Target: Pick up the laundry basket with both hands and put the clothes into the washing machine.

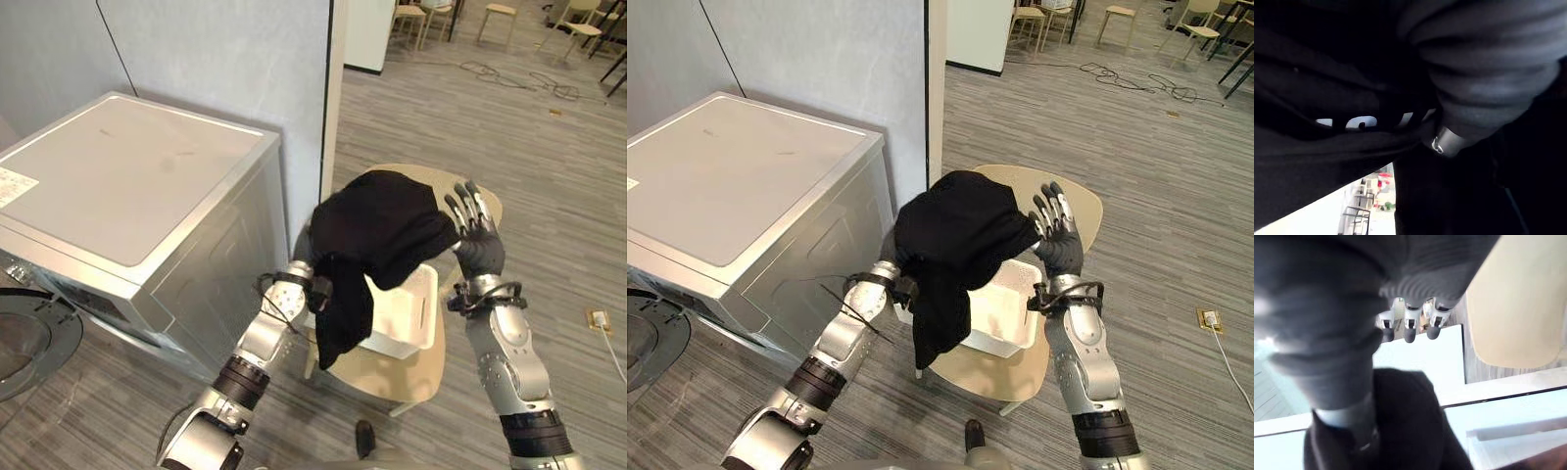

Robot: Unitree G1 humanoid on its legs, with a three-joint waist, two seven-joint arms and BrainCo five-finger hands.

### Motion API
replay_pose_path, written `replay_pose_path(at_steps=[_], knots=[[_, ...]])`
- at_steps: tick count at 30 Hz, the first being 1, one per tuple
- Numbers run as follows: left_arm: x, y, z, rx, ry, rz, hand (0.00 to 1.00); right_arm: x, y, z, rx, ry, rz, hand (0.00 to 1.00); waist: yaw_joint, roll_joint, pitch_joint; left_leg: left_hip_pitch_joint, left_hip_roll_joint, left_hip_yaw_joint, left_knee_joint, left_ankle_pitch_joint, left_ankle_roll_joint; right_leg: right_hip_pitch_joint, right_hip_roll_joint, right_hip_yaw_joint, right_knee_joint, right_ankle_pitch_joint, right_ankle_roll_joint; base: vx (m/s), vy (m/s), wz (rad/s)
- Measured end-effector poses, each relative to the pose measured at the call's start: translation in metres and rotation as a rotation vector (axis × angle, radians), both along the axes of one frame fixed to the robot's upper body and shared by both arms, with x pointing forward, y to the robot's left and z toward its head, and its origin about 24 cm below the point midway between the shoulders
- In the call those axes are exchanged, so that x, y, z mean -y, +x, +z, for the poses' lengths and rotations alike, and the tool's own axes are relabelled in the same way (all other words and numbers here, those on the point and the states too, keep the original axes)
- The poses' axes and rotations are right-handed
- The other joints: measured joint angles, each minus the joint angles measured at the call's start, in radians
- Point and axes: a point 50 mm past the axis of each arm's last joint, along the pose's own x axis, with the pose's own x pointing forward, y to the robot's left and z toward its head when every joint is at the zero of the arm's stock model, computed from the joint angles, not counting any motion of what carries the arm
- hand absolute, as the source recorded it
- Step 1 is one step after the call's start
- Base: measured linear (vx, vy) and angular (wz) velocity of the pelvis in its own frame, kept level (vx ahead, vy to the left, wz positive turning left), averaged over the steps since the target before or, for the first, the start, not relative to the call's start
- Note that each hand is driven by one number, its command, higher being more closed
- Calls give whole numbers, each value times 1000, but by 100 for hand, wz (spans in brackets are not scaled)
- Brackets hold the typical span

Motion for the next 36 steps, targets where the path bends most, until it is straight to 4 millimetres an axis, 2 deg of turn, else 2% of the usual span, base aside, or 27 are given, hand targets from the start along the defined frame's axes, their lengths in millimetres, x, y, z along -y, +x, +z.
replay_pose_path(at_steps=[4,7,9,11,13,15,17,19,20,22,23,24,25,26,27,28,29,30,31,32,33,34,35,36], knots=[[-32,3,1,-3,-54,147,100,28,-18,-16,-66,31,-164,0,-3,4,-7,26,-1,-5,-7,0,0,26,0,-7,0,-3,3,-28,-4,2],[-76,-13,5,34,-128,326,100,61,-45,-32,-144,8,-351,0,-4,15,-30,29,-2,-14,-17,1,-1,31,-2,-14,2,-13,9,-37,-13,6],[-91,-21,6,52,-147,386,100,72,-54,-38,-172,0,-420,0,-3,20,-34,29,-1,-16,-17,1,-2,32,-2,-16,2,-14,9,-8,-12,5],[-113,-35,9,88,-174,486,100,92,-67,-49,-244,-36,-538,0,0,25,-39,25,0,-21,-7,1,-2,34,-2,-18,2,-14,9,-10,-9,10],[-136,-44,23,162,-192,580,100,120,-85,-70,-377,-55,-691,0,6,22,-41,-8,4,-57,24,0,-2,38,-3,-46,1,-14,9,-42,-16,37],[-143,-48,30,206,-201,609,100,132,-94,-79,-446,-74,-770,0,9,21,-40,-32,7,-77,42,-1,-1,36,-3,-65,1,-14,8,-77,-22,38],[-153,-55,43,281,-204,654,100,151,-113,-95,-562,-71,-895,0,26,20,-38,-83,18,-112,80,-7,0,32,1,-99,1,-17,1,-112,-31,52],[-159,-62,53,334,-193,675,100,161,-128,-108,-637,-33,-973,0,31,25,-30,-124,42,-134,122,-12,-1,29,11,-144,26,-29,-14,-81,-52,62],[-162,-66,58,361,-191,686,100,166,-139,-117,-693,-12,-1009,0,42,36,-17,-141,66,-150,144,-26,17,27,24,-179,58,-46,-36,-88,-83,65],[-163,-70,64,400,-194,694,100,175,-171,-137,-819,36,-1093,0,59,30,-14,-146,110,-64,144,-54,68,32,27,-244,64,-50,-40,-49,-112,82],[-163,-71,66,422,-191,689,100,178,-196,-155,-926,97,-1152,0,56,0,-18,-138,148,7,170,-67,64,51,5,-305,46,-56,-51,-9,-55,124],[-161,-70,66,423,-193,677,100,181,-224,-173,-1049,164,-1191,0,56,11,6,-182,234,87,352,-102,106,71,6,-376,49,-56,-55,-20,5,133],[-159,-68,63,408,-187,660,100,181,-239,-183,-1120,201,-1201,0,57,16,9,-189,267,125,421,-111,122,76,5,-404,53,-60,-60,-39,37,125],[-157,-63,56,372,-177,640,100,172,-269,-201,-1254,314,-1209,0,56,24,8,-182,305,187,510,-117,145,83,-7,-461,64,-63,-62,-43,87,130],[-156,-60,49,339,-174,626,100,158,-297,-215,-1342,449,-1230,0,46,47,3,-170,338,237,551,-104,168,84,-23,-524,87,-76,-60,-32,119,138],[-153,-59,47,329,-177,613,100,149,-311,-221,-1375,520,-1239,0,40,63,0,-163,344,251,536,-53,201,87,-29,-554,98,-88,-44,-19,162,184],[-147,-58,43,312,-191,583,100,124,-334,-233,-1426,705,-1238,0,20,87,-2,-166,280,248,431,-68,162,86,-58,-612,136,-131,-20,-32,185,214],[-146,-60,36,287,-180,567,100,93,-355,-243,-1480,862,-1213,0,5,59,-4,-134,183,238,243,-102,135,80,-100,-630,124,-138,-17,-44,211,226],[-148,-62,34,280,-169,562,100,74,-360,-249,-1509,919,-1183,0,-1,44,-4,-121,168,254,229,-88,95,83,-118,-654,102,-125,-29,-101,182,188],[-150,-67,26,251,-183,572,100,49,-363,-257,-1544,991,-1117,0,4,50,-5,-127,200,271,265,-79,87,87,-115,-690,91,-114,-27,-87,136,120],[-152,-71,21,233,-189,579,100,42,-362,-259,-1549,1012,-1087,0,4,64,-13,-132,208,264,248,-73,6,91,-111,-708,91,-98,-13,-51,179,103],[-155,-78,11,187,-182,584,100,27,-352,-265,-1556,1035,-997,0,17,55,-16,-134,181,255,233,-57,2,102,-124,-719,82,-81,-9,-24,228,54],[-156,-84,0,143,-173,582,100,19,-345,-268,-1578,1017,-905,0,31,38,-14,-143,151,253,218,-55,8,103,-141,-713,66,-59,-3,-50,289,48],[-155,-86,-4,117,-173,571,100,16,-338,-270,-1594,990,-841,0,32,36,-10,-160,132,235,215,-58,15,100,-153,-720,69,-57,0,-84,284,68]])
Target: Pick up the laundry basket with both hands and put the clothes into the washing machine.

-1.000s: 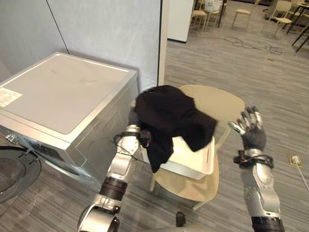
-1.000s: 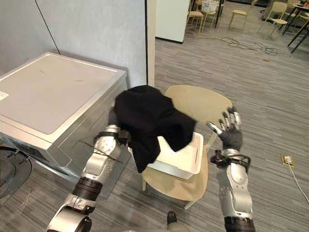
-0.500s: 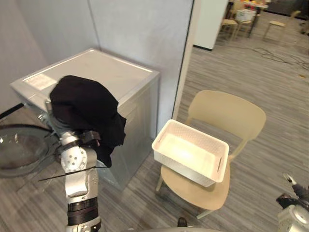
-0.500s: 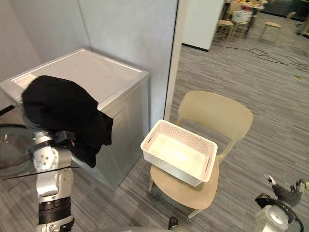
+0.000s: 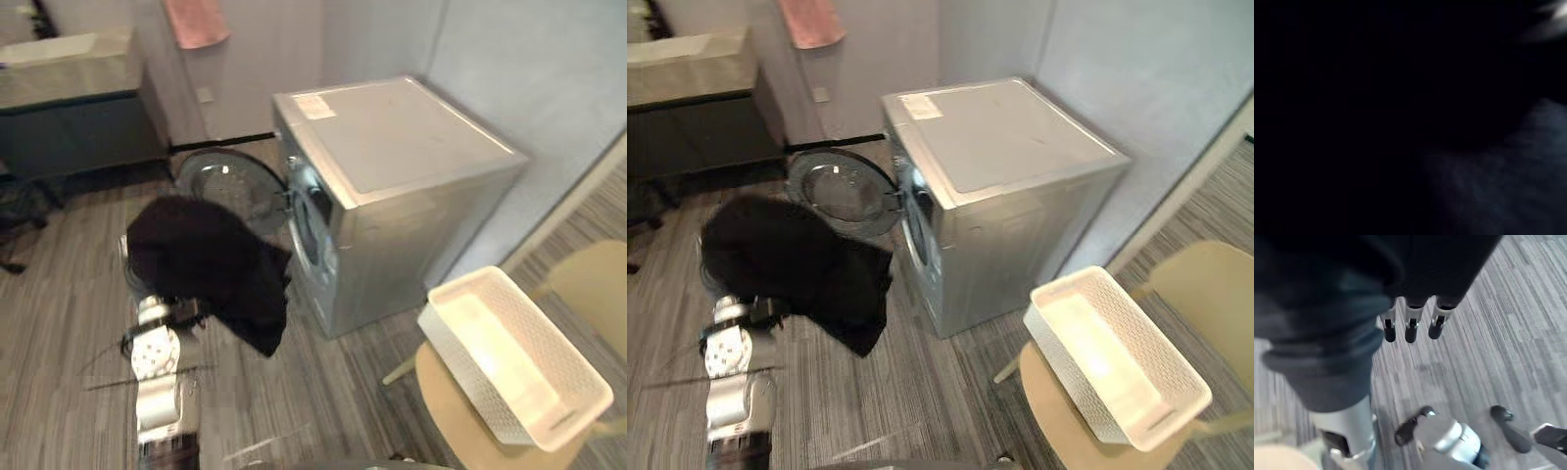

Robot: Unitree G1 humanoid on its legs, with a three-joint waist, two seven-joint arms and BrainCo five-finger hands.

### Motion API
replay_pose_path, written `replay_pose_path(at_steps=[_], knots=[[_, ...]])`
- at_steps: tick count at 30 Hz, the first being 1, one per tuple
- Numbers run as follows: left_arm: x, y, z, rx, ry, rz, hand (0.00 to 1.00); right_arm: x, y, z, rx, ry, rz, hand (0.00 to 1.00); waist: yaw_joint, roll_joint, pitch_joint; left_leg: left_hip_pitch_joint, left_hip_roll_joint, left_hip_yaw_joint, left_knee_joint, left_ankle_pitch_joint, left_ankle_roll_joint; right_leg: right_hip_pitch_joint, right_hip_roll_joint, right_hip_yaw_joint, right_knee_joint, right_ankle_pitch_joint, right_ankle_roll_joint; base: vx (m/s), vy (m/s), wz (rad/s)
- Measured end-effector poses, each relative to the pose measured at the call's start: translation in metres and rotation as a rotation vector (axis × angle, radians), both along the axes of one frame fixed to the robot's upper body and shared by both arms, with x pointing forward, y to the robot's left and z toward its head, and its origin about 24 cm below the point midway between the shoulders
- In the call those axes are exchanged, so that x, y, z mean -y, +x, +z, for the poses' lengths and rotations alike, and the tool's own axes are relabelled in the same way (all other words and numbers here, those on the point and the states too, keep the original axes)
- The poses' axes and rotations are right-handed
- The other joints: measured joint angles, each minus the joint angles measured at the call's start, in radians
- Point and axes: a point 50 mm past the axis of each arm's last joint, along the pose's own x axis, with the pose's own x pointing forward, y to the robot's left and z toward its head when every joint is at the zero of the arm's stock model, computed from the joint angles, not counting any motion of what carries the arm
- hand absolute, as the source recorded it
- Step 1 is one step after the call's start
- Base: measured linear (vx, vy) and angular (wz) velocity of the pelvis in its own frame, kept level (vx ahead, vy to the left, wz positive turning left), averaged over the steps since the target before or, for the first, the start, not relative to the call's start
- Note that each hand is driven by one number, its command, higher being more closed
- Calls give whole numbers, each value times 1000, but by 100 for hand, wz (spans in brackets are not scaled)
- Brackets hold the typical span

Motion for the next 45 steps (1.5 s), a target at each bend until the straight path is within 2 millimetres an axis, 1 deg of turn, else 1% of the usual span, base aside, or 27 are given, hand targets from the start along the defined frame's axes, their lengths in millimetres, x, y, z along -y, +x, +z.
replay_pose_path(at_steps=[1,4,5,6,7,8,9,11,12,16,21,23,25,27,29,31,33,35,36,37,39,40,41,42,43,44,45], knots=[[5,1,-3,-17,-9,-38,100,-3,11,-3,18,19,105,0,-8,-17,6,-33,-31,-39,2,1,7,-3,-15,-6,0,0,-1,-79,268,82],[26,5,-11,-46,-21,-138,100,-4,29,-5,33,24,331,0,-7,-14,18,-78,-67,-113,40,-11,39,-4,-36,16,41,-16,-31,-34,211,76],[36,6,-15,-64,-26,-187,100,0,41,-6,49,0,441,0,3,-7,34,-65,-87,-144,40,-19,52,-8,-64,74,117,-28,-73,3,222,115],[56,8,-24,-100,-43,-274,100,5,50,-4,64,-39,567,0,-7,18,48,-38,-121,-196,19,-20,74,-49,-101,231,268,-34,-140,31,184,111],[68,9,-26,-106,-58,-315,100,7,55,-4,64,-59,612,0,-7,32,50,-31,-132,-222,9,-16,83,-88,-99,349,332,-52,-152,89,153,148],[83,9,-28,-108,-66,-381,100,7,62,-3,73,-88,690,0,-10,43,50,-31,-158,-280,-7,-4,102,-129,-30,593,407,-163,-82,102,106,146],[91,9,-28,-103,-81,-414,100,-3,74,-5,105,-94,748,0,-14,36,54,-31,-186,-321,-26,4,119,-165,54,753,461,-253,-50,98,53,148],[99,10,-36,-131,-116,-438,100,-15,87,-5,140,-110,809,0,-17,5,63,-17,-218,-363,-37,9,123,-201,148,842,496,-317,-25,97,-68,117],[101,10,-43,-160,-134,-438,100,-18,93,-4,168,-122,844,0,-9,0,67,-2,-226,-377,-37,-1,122,-224,189,809,484,-324,-21,95,-79,75],[113,13,-45,-175,-146,-474,100,-12,120,3,228,-208,950,0,-13,23,85,37,-200,-417,-48,-28,108,-320,248,645,410,-317,-28,161,-103,30],[133,22,-42,-177,-136,-557,100,-16,115,4,216,-210,980,0,-31,-1,72,131,-161,-464,-80,-83,29,-270,206,522,294,-159,-79,350,-262,30],[143,21,-45,-195,-155,-590,100,-9,114,5,206,-225,1001,0,-39,28,63,156,-117,-458,-36,-94,11,-241,230,482,315,-207,-103,419,-257,30],[154,19,-45,-195,-191,-616,100,-7,113,6,201,-231,1004,0,-36,38,65,58,-55,-440,269,-58,-14,-182,257,446,320,-255,-137,431,-233,44],[150,17,-48,-207,-212,-599,100,-4,112,6,194,-239,1015,0,-19,49,69,-24,13,-448,584,101,23,-109,296,454,333,-302,-176,400,-165,-21],[132,12,-59,-246,-244,-517,100,0,126,11,230,-279,1078,0,12,57,71,-132,69,-453,926,145,42,-25,334,530,320,-335,-204,406,-104,-95],[125,9,-64,-263,-251,-487,100,0,131,13,244,-292,1085,0,28,55,70,-186,87,-434,998,141,46,19,334,581,288,-341,-199,334,-36,-85],[123,7,-67,-276,-257,-478,100,0,134,13,247,-296,1103,0,39,52,69,-254,111,-410,921,119,68,62,329,639,240,-342,-197,310,26,-75],[124,6,-69,-291,-259,-481,100,-5,141,13,259,-296,1135,0,46,32,74,-275,101,-399,704,107,84,95,312,709,211,-341,-195,373,120,-85],[123,4,-73,-309,-260,-478,100,-8,147,13,268,-300,1162,0,47,15,71,-266,56,-428,521,104,78,104,291,753,205,-341,-184,350,152,-96],[122,3,-75,-317,-261,-475,100,-11,150,13,273,-299,1167,0,46,4,68,-261,26,-461,422,96,64,104,279,781,205,-344,-169,357,200,-109],[120,-2,-85,-361,-275,-470,100,-16,162,11,290,-289,1177,0,52,-10,64,-241,-92,-721,81,109,36,98,248,914,210,-355,-103,360,282,-131],[119,-3,-88,-374,-280,-465,100,-16,165,11,291,-288,1180,0,55,-8,62,-235,-102,-783,21,119,21,93,247,943,217,-361,-91,362,375,-160],[116,-6,-93,-397,-298,-454,100,-17,171,11,301,-291,1185,0,56,-2,59,-214,-110,-893,-75,149,-24,88,247,1005,236,-381,-57,377,442,-166],[117,-9,-100,-427,-302,-454,100,-17,169,10,290,-290,1188,0,56,29,38,-194,-106,-959,-138,213,-63,87,253,1061,246,-405,-17,387,478,-169],[118,-12,-103,-444,-313,-453,100,-13,167,10,283,-295,1185,0,55,48,25,-194,-90,-961,-140,241,-100,82,258,1094,246,-414,0,391,685,-149],[112,-13,-109,-479,-287,-447,100,-23,171,7,292,-268,1179,0,44,4,20,-207,-116,-881,-63,155,-164,74,210,1154,255,-428,25,276,579,-153],[102,-15,-113,-500,-262,-429,100,-37,168,4,306,-229,1169,0,45,-22,14,-208,-123,-803,-19,122,-134,44,177,1210,268,-388,66,266,661,-147]])
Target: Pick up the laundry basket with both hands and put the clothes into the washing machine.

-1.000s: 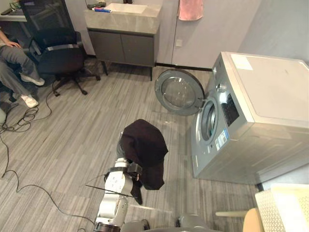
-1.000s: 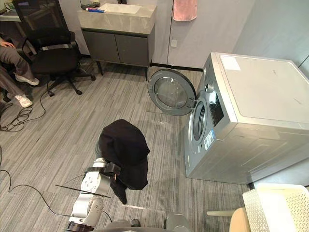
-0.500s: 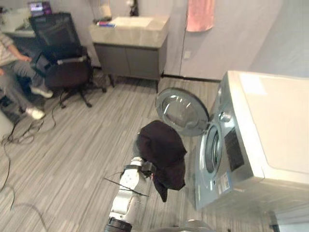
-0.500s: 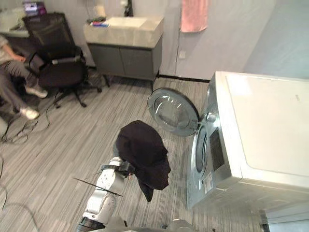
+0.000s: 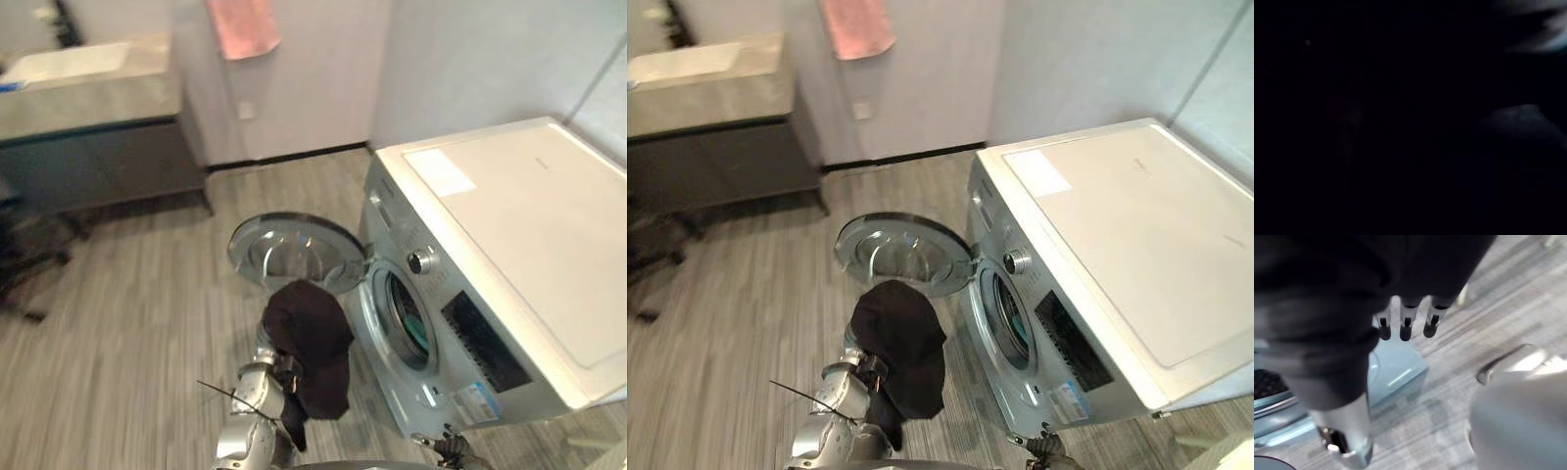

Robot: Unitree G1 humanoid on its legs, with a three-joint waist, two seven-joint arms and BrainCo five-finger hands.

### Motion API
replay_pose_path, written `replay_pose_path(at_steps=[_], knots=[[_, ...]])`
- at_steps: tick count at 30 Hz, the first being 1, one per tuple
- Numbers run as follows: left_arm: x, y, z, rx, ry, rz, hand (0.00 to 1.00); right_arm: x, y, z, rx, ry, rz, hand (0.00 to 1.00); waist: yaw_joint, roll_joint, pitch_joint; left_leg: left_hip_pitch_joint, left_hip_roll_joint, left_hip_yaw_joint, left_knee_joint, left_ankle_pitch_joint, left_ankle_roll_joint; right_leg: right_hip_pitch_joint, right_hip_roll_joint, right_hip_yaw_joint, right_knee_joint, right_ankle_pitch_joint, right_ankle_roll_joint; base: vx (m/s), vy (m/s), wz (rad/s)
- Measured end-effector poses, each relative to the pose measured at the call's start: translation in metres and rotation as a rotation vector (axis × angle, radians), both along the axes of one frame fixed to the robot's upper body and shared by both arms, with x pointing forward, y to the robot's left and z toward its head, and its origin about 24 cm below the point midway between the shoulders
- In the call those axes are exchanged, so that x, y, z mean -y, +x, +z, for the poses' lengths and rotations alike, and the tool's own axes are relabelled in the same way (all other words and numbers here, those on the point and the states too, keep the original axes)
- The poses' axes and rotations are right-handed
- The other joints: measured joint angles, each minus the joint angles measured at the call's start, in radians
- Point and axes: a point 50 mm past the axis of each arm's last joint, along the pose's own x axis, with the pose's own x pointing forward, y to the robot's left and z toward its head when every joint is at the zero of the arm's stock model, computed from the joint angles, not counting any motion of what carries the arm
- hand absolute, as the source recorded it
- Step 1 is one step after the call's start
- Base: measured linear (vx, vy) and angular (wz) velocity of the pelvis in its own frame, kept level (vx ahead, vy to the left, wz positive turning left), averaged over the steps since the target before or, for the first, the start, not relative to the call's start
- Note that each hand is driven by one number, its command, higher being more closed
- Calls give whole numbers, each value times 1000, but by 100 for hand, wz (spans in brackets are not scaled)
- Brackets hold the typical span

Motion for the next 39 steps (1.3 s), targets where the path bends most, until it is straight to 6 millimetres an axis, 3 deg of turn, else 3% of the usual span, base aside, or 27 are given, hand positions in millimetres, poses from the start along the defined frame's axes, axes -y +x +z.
replay_pose_path(at_steps=[1,2,3,5,6,9,12,13,14,15,17,19,20,21,23,25,27,28,29,30,33,35,39], knots=[[-2,0,-1,-3,5,-1,100,-4,0,0,3,9,-3,0,-1,-4,-3,-1,-1,32,22,-20,14,-13,-11,22,3,26,15,166,483,-149],[-1,1,1,4,4,-4,100,-7,1,0,6,16,-3,0,-3,-9,-5,-3,-10,102,62,-56,51,-37,-39,62,15,66,33,130,488,-113],[0,2,2,10,3,-7,100,-7,1,0,8,17,-2,0,-2,-10,-6,-1,-15,137,80,-75,65,-52,-52,78,29,80,32,83,468,-145],[-1,1,2,9,-3,-1,100,-3,7,3,35,7,-2,0,7,-6,-3,42,-13,293,92,-115,117,-164,-87,53,139,152,5,21,380,-171],[-3,1,1,3,-24,16,100,-1,9,4,43,5,-5,0,8,0,0,57,-5,331,84,-119,126,-206,-87,15,177,167,-11,-47,282,-188],[-29,1,0,-15,-136,178,100,-2,21,8,75,0,21,0,7,7,12,157,33,547,9,-134,145,-379,-112,-412,362,136,-63,-84,166,-203],[-46,0,0,-10,-166,265,100,2,26,9,75,-15,35,0,3,16,13,202,45,711,-52,-140,139,-334,-192,-940,243,70,-152,-33,44,-164],[-47,1,-1,-12,-175,275,100,2,25,8,65,-13,35,0,-1,18,14,204,45,726,-61,-138,136,-313,-190,-994,193,57,-140,1,-21,-108],[-47,3,-5,-32,-193,290,100,7,26,8,66,-16,13,0,-11,37,27,202,55,726,-79,-128,132,-293,-161,-1016,118,92,-124,79,-60,-67],[-43,5,-11,-66,-213,291,100,9,27,9,71,-21,1,0,-16,57,37,214,66,736,-90,-103,130,-290,-131,-1006,86,107,-120,132,-74,-51],[-36,1,-19,-111,-244,304,100,9,27,9,74,-23,0,0,-16,60,42,232,83,751,-67,-94,133,-280,-119,-989,90,99,-124,204,-132,-35],[-34,-2,-24,-135,-253,302,100,8,28,10,78,-30,2,0,-16,57,64,236,126,757,51,-95,134,-235,-100,-977,88,91,-133,178,-156,-37],[-34,-4,-27,-148,-262,318,100,8,35,14,106,-51,22,0,-8,63,89,225,185,760,192,-96,136,-198,-76,-965,88,86,-142,102,-119,-73],[-37,-5,-28,-155,-264,336,100,7,40,20,151,-69,31,0,4,74,105,181,252,744,352,-83,161,-184,-48,-937,99,66,-151,127,-125,-83],[-46,-3,-27,-141,-294,411,100,-5,56,31,251,-54,32,0,4,67,133,63,306,663,549,-71,191,-202,-38,-904,135,15,-161,86,10,-65],[-44,10,-18,-115,-344,445,100,-21,74,41,344,-14,16,0,1,59,175,-37,306,621,593,-100,179,-251,-38,-867,178,-2,-165,44,67,-55],[-47,31,0,-37,-390,492,100,-47,98,55,440,48,45,0,8,34,230,-116,300,625,526,-108,186,-329,-56,-821,246,-10,-165,5,77,-66],[-47,44,11,6,-415,521,100,-64,112,66,506,91,66,0,9,14,267,-119,278,636,375,-64,167,-390,-72,-785,322,-23,-147,-18,102,-63],[-47,54,18,28,-419,527,100,-72,124,76,563,116,69,0,6,13,294,-113,268,632,324,-76,135,-434,-74,-761,374,-40,-130,-18,160,-39],[-43,74,30,52,-441,525,100,-84,138,88,622,164,54,0,-5,-10,326,-152,245,646,328,-90,143,-507,-104,-744,433,-47,-125,-17,127,-2],[-27,114,71,155,-555,530,100,-105,174,124,776,255,67,0,1,-13,382,-294,236,648,388,-108,173,-664,-127,-704,502,-47,-124,-67,112,6],[-14,140,103,207,-581,490,100,-120,203,163,934,325,55,0,3,-11,422,-416,253,648,455,-127,198,-792,-125,-681,552,-48,-121,-125,88,-19],[-1,166,163,333,-629,428,100,-127,219,212,1144,369,-10,0,-9,-14,470,-611,279,645,543,-154,224,-996,-117,-646,626,-52,-104,-97,44,-19]])
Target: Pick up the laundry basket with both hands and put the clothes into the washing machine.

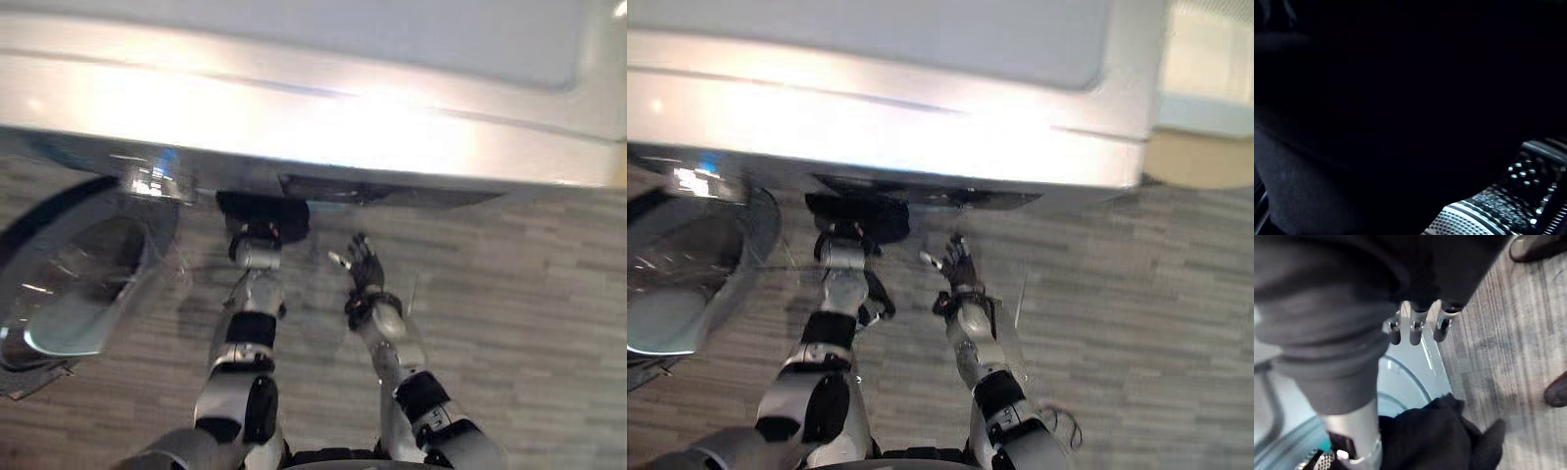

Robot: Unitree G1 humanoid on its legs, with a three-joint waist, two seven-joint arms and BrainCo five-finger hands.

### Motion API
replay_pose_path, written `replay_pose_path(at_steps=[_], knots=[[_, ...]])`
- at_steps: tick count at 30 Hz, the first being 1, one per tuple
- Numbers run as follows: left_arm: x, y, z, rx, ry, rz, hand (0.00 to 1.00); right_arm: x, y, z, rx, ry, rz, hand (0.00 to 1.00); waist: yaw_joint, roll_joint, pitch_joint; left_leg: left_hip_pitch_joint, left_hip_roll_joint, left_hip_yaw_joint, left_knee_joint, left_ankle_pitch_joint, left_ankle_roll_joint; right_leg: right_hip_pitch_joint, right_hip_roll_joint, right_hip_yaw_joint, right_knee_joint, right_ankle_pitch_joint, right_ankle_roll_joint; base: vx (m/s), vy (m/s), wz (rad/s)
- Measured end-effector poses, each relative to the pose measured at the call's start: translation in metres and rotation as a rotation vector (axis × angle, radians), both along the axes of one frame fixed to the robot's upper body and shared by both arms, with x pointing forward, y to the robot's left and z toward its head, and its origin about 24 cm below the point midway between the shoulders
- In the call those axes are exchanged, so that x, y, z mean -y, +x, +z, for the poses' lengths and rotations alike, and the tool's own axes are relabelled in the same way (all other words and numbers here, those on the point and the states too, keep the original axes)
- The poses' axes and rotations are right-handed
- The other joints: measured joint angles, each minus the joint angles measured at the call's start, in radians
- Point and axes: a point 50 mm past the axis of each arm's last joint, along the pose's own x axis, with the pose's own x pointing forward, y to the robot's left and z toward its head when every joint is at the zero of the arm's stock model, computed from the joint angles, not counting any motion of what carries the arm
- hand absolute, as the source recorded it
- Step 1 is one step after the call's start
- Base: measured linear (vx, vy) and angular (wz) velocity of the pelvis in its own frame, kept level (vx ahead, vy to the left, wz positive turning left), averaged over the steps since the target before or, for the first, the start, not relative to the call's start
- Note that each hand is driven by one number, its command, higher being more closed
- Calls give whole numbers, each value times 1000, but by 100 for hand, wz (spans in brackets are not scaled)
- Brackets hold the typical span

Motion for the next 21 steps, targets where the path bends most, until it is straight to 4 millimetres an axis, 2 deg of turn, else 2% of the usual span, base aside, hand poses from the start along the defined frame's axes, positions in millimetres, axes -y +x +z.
replay_pose_path(at_steps=[1,4,6,8,10,11,12,13,14,15,21], knots=[[-15,11,47,119,9,47,100,9,-6,10,62,49,-51,0,-19,-1,13,-138,32,-12,71,-13,19,-134,14,14,51,4,7,-141,13,-28],[-24,15,63,144,28,77,100,19,-14,1,59,73,-79,0,-32,-1,14,-175,41,-20,83,-15,21,-167,17,13,64,4,7,-97,-15,-10],[-31,16,84,186,44,101,100,26,-24,1,77,109,-94,0,-32,-2,17,-188,45,-22,84,-16,18,-181,26,15,63,11,17,-80,-30,-5],[-47,13,136,296,165,179,100,35,-36,1,123,176,-102,0,-49,-3,17,-235,59,-27,81,-26,9,-231,38,20,67,19,23,-97,-25,-13],[-54,7,173,377,227,221,100,38,-39,-3,114,201,-117,0,-50,-9,22,-258,65,-23,86,-26,10,-261,47,30,66,35,18,-72,-6,-22],[-56,0,202,447,256,242,100,40,-40,-6,104,205,-122,0,-51,-12,25,-269,71,-20,92,-25,11,-277,50,34,67,42,16,-45,7,-24],[-55,-8,228,512,272,250,100,41,-42,-7,102,207,-120,0,-56,-12,25,-271,80,-22,106,-26,13,-275,51,33,75,44,14,-14,8,-15],[-51,-14,244,554,290,251,100,42,-43,-7,105,208,-122,0,-58,-12,25,-271,79,-23,107,-26,13,-275,51,32,77,44,14,6,7,-5],[-44,-29,275,648,336,260,100,45,-43,-7,106,202,-126,0,-60,-12,25,-274,79,-25,108,-25,13,-275,51,29,75,45,12,0,0,0],[-49,-33,280,689,404,292,100,45,-43,-7,108,203,-128,0,-69,-12,25,-282,80,-29,110,-25,13,-277,51,26,74,45,11,0,0,0],[-45,-35,282,657,403,324,100,58,-42,-7,108,179,-133,0,-69,-12,25,-286,79,-34,120,-25,13,-275,51,14,70,50,7,0,0,0]])
